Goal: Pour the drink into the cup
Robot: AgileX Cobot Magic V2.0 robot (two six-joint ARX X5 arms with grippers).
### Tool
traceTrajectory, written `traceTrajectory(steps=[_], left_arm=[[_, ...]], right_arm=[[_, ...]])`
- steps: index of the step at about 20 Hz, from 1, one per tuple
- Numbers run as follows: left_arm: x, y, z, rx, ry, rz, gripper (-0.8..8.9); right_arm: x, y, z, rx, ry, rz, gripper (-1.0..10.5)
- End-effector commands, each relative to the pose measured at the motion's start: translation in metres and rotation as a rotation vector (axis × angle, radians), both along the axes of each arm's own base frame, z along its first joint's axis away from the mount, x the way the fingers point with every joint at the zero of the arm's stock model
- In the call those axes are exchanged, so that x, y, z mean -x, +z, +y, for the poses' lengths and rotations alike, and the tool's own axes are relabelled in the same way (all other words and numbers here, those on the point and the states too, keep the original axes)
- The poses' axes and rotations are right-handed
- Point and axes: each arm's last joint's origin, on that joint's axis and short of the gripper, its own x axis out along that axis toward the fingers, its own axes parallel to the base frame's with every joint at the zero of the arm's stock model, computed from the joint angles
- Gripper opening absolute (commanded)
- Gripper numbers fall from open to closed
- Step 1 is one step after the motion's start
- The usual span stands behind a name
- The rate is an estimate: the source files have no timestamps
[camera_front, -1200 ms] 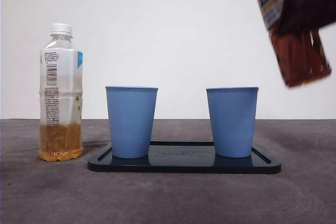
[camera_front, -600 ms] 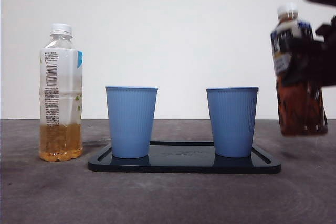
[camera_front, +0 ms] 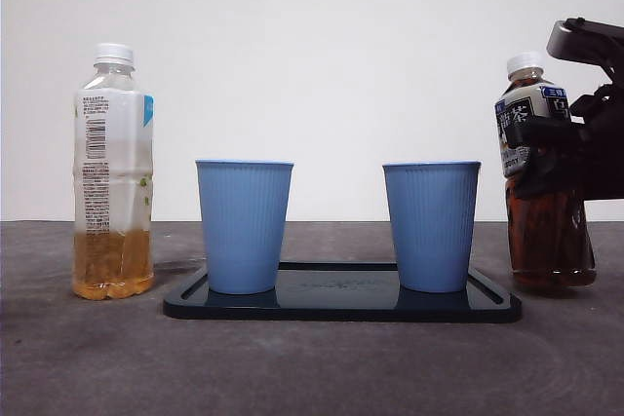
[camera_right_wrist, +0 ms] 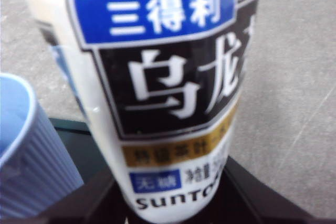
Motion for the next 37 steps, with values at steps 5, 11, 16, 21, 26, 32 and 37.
traceTrajectory(steps=[5, 11, 16, 21, 26, 32, 37], left_arm=[[0.000, 0.006, 0.000, -0.009, -0.007, -0.032, 4.69], [0.000, 0.006, 0.000, -0.009, -0.007, -0.031, 4.69], [0.000, 0.006, 0.000, -0.009, -0.005, -0.031, 4.70], [-0.002, 0.006, 0.002, -0.047, 0.062, -0.049, 5.70], [-0.014, 0.003, 0.002, -0.082, 0.129, -0.072, 6.09], [-0.061, -0.047, -0.006, -0.039, 0.156, -0.020, 6.27], [-0.095, -0.068, -0.018, -0.111, 0.152, -0.046, 6.27]], right_arm=[[-0.005, 0.008, 0.002, -0.004, 0.006, -0.035, 2.2], [0.000, -0.003, 0.001, 0.023, 0.006, 0.083, 3.4], [0.002, -0.007, 0.000, 0.035, 0.005, 0.130, 4.0], [0.005, -0.009, 0.000, 0.026, -0.003, 0.182, 4.6], [0.037, 0.008, -0.007, 0.012, -0.009, 0.319, 4.6], [0.099, 0.049, -0.003, -0.175, 0.182, 0.330, 4.6], [0.123, 0.063, 0.004, -0.231, 0.358, 0.361, 4.6]])
